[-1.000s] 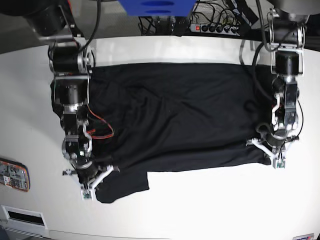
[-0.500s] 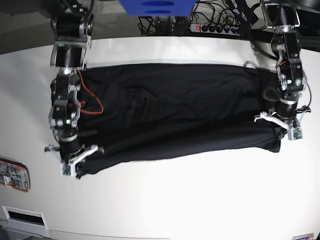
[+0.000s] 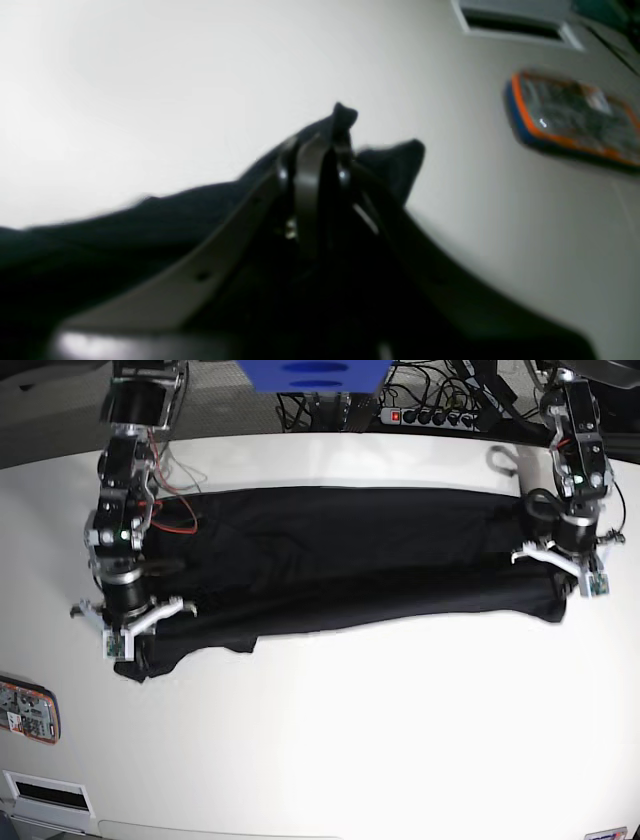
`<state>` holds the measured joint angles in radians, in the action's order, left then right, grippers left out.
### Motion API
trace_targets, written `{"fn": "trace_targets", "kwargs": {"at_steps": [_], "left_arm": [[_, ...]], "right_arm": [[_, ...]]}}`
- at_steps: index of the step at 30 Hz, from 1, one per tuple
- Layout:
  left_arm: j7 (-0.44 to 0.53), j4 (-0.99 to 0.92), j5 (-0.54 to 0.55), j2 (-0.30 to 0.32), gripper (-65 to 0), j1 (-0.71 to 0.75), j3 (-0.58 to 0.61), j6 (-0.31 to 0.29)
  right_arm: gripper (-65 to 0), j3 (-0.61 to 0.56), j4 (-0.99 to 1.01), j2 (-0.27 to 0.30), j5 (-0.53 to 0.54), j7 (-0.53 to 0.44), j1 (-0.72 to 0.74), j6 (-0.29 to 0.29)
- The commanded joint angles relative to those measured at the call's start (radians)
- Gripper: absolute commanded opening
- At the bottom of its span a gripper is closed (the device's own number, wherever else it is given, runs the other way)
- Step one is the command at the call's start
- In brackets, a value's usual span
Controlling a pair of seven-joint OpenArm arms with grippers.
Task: Fold the T-shirt properly
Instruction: 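Fold the hem over toward the collar with both grippers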
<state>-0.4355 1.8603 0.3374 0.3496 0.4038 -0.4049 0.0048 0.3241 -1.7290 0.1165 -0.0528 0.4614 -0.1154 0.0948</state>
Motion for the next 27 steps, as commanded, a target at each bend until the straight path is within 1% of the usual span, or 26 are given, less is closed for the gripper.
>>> {"fn": "trace_targets", "kwargs": {"at_steps": [1,3,7,10,15,17,19,25,27], "left_arm": [[0.034,0.017,-0.004,-0.004,-65.0,-0.006,-0.010,0.008],[0.036,0.017,-0.004,-0.021,-65.0,0.008,-0.010,0.008],[0.036,0.017,-0.004,-0.028,-65.0,0.031,-0.007,0.008],[0.036,0.034,-0.004,-0.044,-65.0,0.062,-0.010,0.008],[0.036,0.065,-0.004,-0.068,-65.0,0.103,-0.010,0.008],[0.036,0.065,-0.004,-0.068,-65.0,0.108,-0.010,0.008],[0.036,0.062,-0.005,-0.068,-65.0,0.108,-0.010,0.008],[0.036,0.063,-0.005,-0.063,-65.0,0.108,-0.030,0.008],[0.036,0.065,-0.005,-0.070,-65.0,0.106,-0.047,0.008]], "right_arm": [[-65.0,0.014,-0.039,0.012,0.001,-0.026,-0.007,-0.010],[-65.0,0.013,-0.058,0.010,-0.012,-0.026,-0.042,-0.010],[-65.0,0.013,-0.088,0.007,-0.137,-0.033,-0.068,-0.010],[-65.0,0.008,-0.104,-0.036,-0.236,-0.036,-0.120,-0.010],[-65.0,0.007,-0.124,-0.091,-0.339,-0.036,-0.155,-0.010],[-65.0,0.005,-0.134,-0.116,-0.382,-0.036,-0.158,-0.010],[-65.0,0.005,-0.138,-0.128,-0.404,-0.034,-0.158,-0.010],[-65.0,0.005,-0.159,-0.130,-0.505,-0.029,-0.220,-0.010],[-65.0,0.004,-0.180,-0.151,-0.534,-0.028,-0.232,-0.010]]}}
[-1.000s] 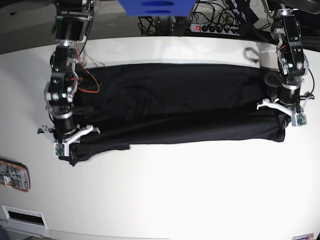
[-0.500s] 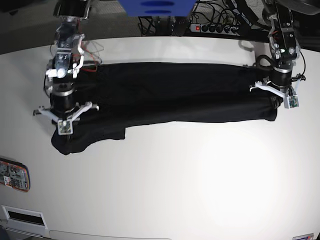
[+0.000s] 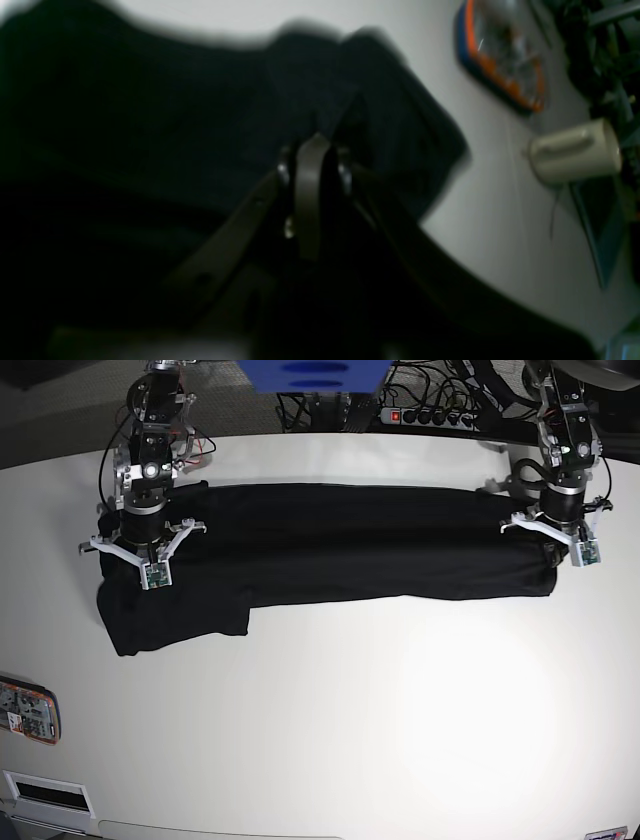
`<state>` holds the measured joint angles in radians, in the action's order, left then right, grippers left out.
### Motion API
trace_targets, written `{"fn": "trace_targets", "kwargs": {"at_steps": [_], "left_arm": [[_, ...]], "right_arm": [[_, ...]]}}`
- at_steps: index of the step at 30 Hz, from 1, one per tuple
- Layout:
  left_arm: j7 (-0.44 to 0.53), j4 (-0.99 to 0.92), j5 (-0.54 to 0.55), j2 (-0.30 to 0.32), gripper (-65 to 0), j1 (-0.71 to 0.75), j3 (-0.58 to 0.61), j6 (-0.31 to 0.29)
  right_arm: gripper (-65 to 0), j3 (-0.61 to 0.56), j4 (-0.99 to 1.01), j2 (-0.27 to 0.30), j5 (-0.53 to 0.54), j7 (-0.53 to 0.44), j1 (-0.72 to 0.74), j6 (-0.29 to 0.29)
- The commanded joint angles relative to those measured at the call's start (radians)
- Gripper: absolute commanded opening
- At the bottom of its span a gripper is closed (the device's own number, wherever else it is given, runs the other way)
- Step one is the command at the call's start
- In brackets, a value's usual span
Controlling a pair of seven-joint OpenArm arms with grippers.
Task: Fold the T-shirt properly
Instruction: 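Fold the hem over toward the collar with both grippers, then lower the folded edge and release with both grippers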
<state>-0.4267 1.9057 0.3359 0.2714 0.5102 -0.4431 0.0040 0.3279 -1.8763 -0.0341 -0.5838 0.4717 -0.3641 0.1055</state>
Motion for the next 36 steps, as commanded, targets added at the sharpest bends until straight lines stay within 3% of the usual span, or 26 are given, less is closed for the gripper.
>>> {"fn": "trace_targets", "kwargs": {"at_steps": [1,6,12,16,25,28,33,36], "left_arm": [[0.027,0.019,-0.004,0.009,-65.0,0.000,-0.013,0.009],[0.027,0.016,-0.005,0.016,-65.0,0.001,-0.015,0.009],[0.027,0.015,-0.007,0.016,-65.0,0.001,-0.015,0.009],[0.025,0.007,-0.011,0.016,-65.0,0.003,-0.015,0.009],[0.025,-0.067,-0.209,0.010,-65.0,0.003,-0.006,0.009],[0.025,-0.065,-0.209,0.010,-65.0,0.029,-0.006,0.009],[0.025,-0.054,-0.220,0.056,-43.8,0.075,0.043,0.004],[0.025,-0.031,-0.220,0.073,-36.8,0.112,0.080,0.004]], "right_arm": [[-65.0,0.000,-0.041,-0.008,-0.011,-0.038,0.012,-0.020],[-65.0,0.000,-0.047,-0.016,-0.017,-0.038,-0.008,-0.020],[-65.0,0.001,-0.061,-0.083,-0.020,-0.038,-0.065,-0.020],[-65.0,0.003,-0.055,-0.085,-0.020,-0.038,-0.072,-0.020],[-64.8,0.006,-0.049,-0.086,-0.018,-0.034,-0.071,-0.020],[-49.3,0.000,-0.049,-0.085,-0.018,0.034,-0.071,-0.020],[-30.0,-0.013,-0.053,-0.085,-0.018,0.103,-0.071,-0.020],[-24.6,-0.011,-0.059,-0.085,-0.018,0.103,-0.075,-0.020]]}}
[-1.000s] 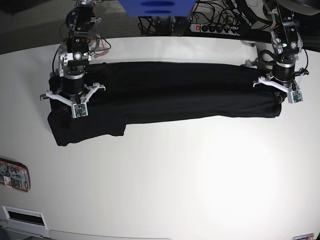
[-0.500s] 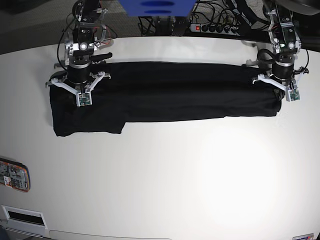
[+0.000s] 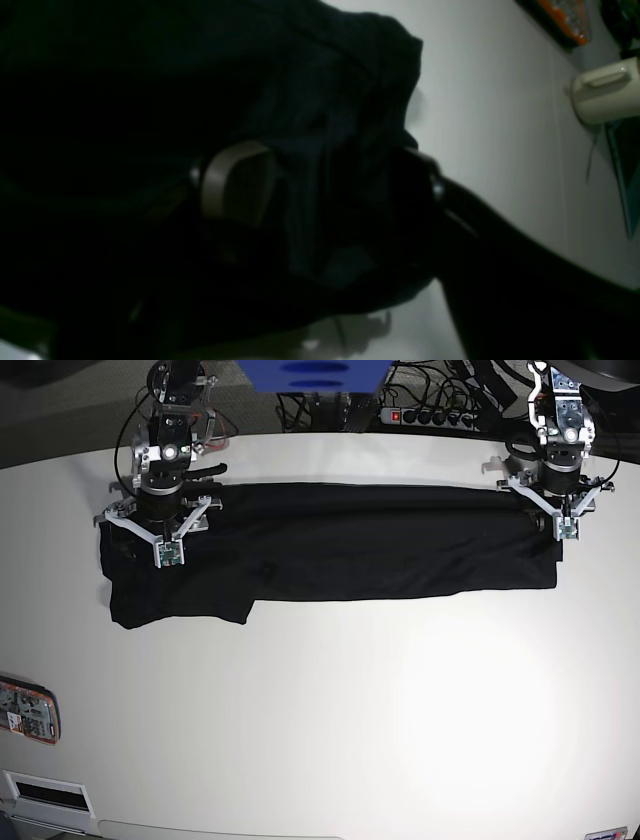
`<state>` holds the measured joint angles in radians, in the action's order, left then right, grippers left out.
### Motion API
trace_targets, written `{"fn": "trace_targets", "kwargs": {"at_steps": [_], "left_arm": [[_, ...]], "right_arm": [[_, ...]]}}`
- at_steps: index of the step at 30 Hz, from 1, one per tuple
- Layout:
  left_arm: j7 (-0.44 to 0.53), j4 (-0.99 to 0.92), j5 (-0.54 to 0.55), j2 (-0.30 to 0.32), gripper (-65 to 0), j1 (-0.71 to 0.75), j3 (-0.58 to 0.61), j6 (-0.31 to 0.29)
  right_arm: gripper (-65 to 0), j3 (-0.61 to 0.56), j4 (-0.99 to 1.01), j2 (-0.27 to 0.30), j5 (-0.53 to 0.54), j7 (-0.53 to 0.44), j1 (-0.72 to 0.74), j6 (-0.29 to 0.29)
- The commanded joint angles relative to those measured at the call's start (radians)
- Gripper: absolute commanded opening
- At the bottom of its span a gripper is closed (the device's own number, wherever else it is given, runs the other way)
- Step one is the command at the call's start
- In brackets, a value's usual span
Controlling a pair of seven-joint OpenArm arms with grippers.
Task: Fold the T-shirt properly
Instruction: 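Lower the folded edge and release with both grippers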
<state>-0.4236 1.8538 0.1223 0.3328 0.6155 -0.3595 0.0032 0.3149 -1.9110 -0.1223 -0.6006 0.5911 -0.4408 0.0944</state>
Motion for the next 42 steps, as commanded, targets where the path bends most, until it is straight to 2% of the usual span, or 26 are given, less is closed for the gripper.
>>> {"fn": "trace_targets", "kwargs": {"at_steps": [1,5,9,14,20,28,35,37,40,42], "left_arm": [[0.022,0.030,-0.006,0.015,-35.5,0.016,-0.003,0.005],[0.022,0.043,-0.005,0.016,-34.0,0.011,-0.005,0.005],[0.022,0.125,-0.005,0.013,-34.0,0.022,-0.005,0.005],[0.022,0.185,-0.002,0.012,-34.0,-0.015,0.010,0.005],[0.018,0.182,-0.006,-0.039,-34.0,-0.081,0.089,0.005],[0.016,0.027,0.001,-0.045,-34.0,-0.184,0.205,0.007],[0.016,-0.095,0.004,-0.045,-34.0,-0.208,0.242,0.007],[0.016,-0.127,0.004,-0.045,-34.0,-0.210,0.242,0.007],[0.021,-0.191,0.004,-0.045,-34.0,-0.211,0.241,0.007],[0.024,-0.254,0.004,-0.045,-34.0,-0.217,0.239,0.007]], "right_arm": [[-23.7,0.003,-0.025,0.003,-0.002,-0.016,0.001,-0.009],[-22.7,0.007,-0.028,0.003,-0.006,-0.015,0.001,-0.009],[-22.7,0.060,-0.031,0.003,-0.065,-0.018,0.000,-0.009],[-22.7,0.102,-0.035,0.005,-0.066,-0.026,0.012,-0.009],[-22.7,0.096,-0.041,0.005,-0.068,-0.027,0.058,-0.009],[-22.7,0.003,-0.045,0.005,-0.063,-0.043,0.139,-0.009],[-22.7,-0.063,-0.035,0.003,-0.057,-0.013,0.216,-0.009],[-22.8,-0.063,-0.034,0.003,-0.003,0.007,0.262,-0.009],[-22.8,-0.050,0.003,0.011,0.135,0.013,0.308,-0.009],[-22.8,-0.018,0.063,0.052,0.206,0.011,0.296,-0.009]]}}
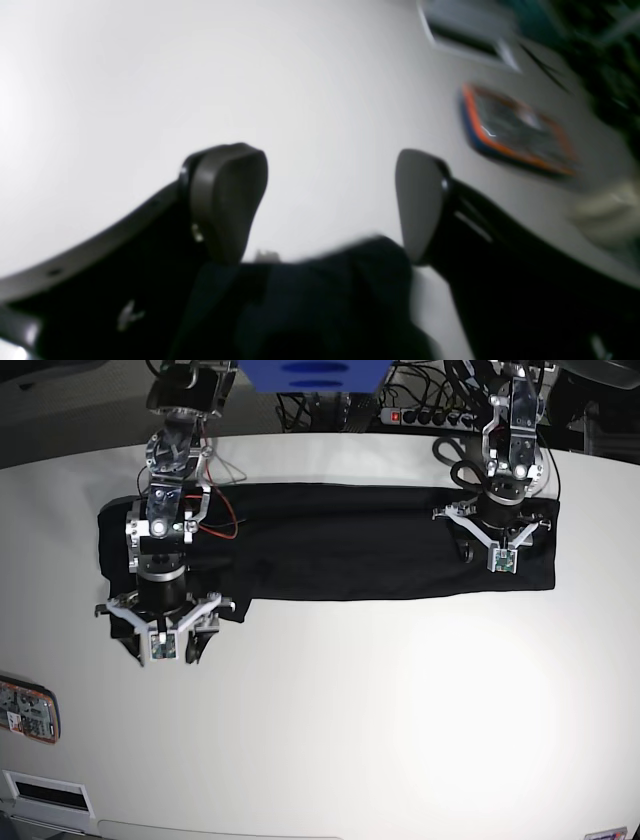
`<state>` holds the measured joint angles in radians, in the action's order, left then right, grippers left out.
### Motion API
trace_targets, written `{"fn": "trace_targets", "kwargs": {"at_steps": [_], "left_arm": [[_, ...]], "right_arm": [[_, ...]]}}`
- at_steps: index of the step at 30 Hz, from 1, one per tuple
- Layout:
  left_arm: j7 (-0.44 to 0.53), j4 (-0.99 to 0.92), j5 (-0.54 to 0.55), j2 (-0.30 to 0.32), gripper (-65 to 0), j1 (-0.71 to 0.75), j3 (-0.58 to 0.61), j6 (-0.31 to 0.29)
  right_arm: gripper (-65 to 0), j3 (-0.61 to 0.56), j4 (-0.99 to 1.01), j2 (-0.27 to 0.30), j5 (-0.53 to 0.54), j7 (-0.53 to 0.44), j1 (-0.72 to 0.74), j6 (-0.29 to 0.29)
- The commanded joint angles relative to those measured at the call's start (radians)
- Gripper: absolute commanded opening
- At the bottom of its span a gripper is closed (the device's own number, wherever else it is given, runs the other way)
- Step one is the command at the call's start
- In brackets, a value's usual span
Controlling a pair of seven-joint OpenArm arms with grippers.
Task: Fold the T-shirt properly
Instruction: 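Lower the folded edge and release with both grippers, then grasp the folded strip's end with the left gripper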
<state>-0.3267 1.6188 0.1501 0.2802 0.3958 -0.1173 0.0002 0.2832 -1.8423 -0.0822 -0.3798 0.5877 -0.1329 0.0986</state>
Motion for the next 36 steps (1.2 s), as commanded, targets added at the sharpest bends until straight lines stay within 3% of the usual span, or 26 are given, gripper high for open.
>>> {"fn": "trace_targets", "kwargs": {"at_steps": [1,6,8,14,22,28,32,34,36], "left_arm": [[-0.073,-0.047,-0.024,0.007,-34.0,-0.014,-0.002,0.010],[-0.065,-0.272,-0.030,0.012,-34.0,-0.131,0.011,0.010],[-0.016,-0.334,-0.031,0.017,-34.0,-0.169,0.008,0.010],[0.034,-0.380,-0.031,0.050,-34.0,-0.203,0.006,0.011],[0.038,-0.191,-0.022,0.067,-33.4,-0.162,0.003,0.011],[0.036,-0.053,-0.020,0.066,-33.4,-0.168,-0.075,0.011],[0.033,0.107,-0.001,0.066,-33.4,-0.162,-0.147,0.010],[-0.024,0.183,0.050,0.073,-32.6,-0.142,-0.195,0.007],[-0.136,0.268,0.113,0.133,-28.7,-0.136,-0.226,0.007]], "right_arm": [[-22.8,0.027,0.016,0.025,0.008,0.013,-0.012,-0.013],[-22.8,0.067,0.053,0.034,0.049,0.007,-0.015,-0.013],[-22.8,0.063,0.036,0.034,0.048,0.010,-0.015,-0.013],[-22.8,0.061,0.010,0.034,0.048,0.015,-0.063,-0.013],[-22.8,0.060,-0.070,0.034,0.049,-0.005,-0.070,-0.013],[-22.8,-0.009,-0.081,0.034,0.046,-0.173,-0.073,-0.012],[-22.7,-0.086,-0.081,0.034,0.046,-0.249,-0.165,-0.012],[-22.7,-0.144,-0.095,0.035,0.046,-0.308,-0.189,-0.012],[-22.7,-0.190,-0.102,0.046,0.046,-0.351,-0.195,-0.012]]}}
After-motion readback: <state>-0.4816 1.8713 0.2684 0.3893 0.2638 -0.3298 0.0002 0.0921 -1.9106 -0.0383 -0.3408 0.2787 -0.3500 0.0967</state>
